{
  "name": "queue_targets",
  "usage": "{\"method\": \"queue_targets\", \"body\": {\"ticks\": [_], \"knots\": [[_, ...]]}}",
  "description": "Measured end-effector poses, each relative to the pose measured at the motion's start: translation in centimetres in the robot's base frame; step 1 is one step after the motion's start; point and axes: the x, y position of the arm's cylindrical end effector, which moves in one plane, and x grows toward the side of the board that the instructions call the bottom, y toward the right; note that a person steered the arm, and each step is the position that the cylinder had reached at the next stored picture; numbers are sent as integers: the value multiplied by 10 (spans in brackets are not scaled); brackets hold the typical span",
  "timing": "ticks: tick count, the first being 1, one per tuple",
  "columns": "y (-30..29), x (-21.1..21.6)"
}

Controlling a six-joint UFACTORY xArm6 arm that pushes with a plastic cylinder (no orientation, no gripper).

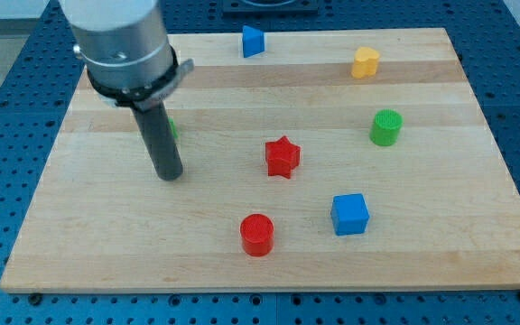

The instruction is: Push the green star to the top center

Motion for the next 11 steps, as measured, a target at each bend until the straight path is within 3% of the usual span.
{"method": "queue_targets", "body": {"ticks": [2,4,5,6,7,8,11], "knots": [[0,-62],[1,-65],[8,-39],[-19,-18],[-87,-31],[-88,-41],[-14,-80]]}}
